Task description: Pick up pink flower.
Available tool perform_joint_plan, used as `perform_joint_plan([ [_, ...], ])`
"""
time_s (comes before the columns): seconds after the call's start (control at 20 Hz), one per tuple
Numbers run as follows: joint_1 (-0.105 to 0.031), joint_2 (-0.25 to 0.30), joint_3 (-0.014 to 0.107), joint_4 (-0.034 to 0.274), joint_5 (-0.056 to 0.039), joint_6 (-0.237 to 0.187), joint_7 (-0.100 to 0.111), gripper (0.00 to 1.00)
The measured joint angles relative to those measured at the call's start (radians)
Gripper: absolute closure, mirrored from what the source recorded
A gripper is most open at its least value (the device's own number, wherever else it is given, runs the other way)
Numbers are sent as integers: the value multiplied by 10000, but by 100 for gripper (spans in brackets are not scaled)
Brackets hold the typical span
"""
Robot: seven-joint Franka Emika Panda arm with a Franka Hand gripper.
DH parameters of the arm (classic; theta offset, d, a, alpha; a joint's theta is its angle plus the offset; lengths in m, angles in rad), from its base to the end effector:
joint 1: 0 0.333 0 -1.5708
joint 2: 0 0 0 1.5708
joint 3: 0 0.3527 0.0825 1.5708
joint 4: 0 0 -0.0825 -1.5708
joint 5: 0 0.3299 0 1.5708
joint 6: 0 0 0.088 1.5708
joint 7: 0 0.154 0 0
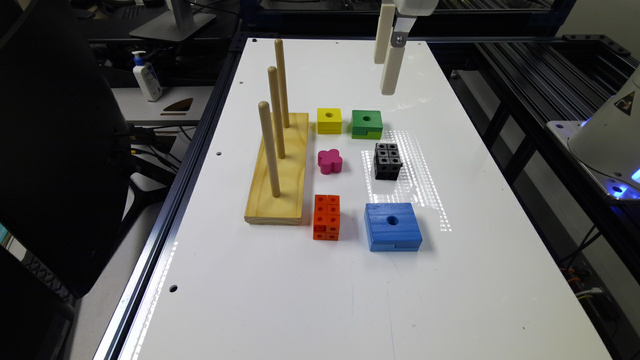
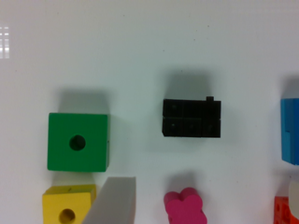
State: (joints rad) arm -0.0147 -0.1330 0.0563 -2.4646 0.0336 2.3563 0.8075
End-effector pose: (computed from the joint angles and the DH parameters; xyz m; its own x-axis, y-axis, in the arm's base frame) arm 0.4222 0.0192 0.3739 0.7039 -0.7102 0.0047 -0.7098 -0.7038 -0.0293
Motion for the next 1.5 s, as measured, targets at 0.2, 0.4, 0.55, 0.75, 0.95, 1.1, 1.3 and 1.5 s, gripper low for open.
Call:
perform_joint_plan([
  [0.2, -2, 129, 0, 254, -1, 0, 0, 0],
  [0.4, -2, 585, 0, 708, -5, 0, 0, 0],
  [0.55, -2, 888, 0, 961, -7, 0, 0, 0],
  [0.75, -2, 986, 0, 1030, -7, 0, 0, 0],
  [0.95, -2, 1289, 0, 1029, -12, 216, 0, 0],
  [1.1, -2, 1849, -2, 1040, -24, 822, 0, 0],
  [1.3, -2, 2134, -4, 1111, -27, 1086, 0, 0],
  [1.5, -3, 2133, -4, 1141, -27, 1086, 0, 0],
])
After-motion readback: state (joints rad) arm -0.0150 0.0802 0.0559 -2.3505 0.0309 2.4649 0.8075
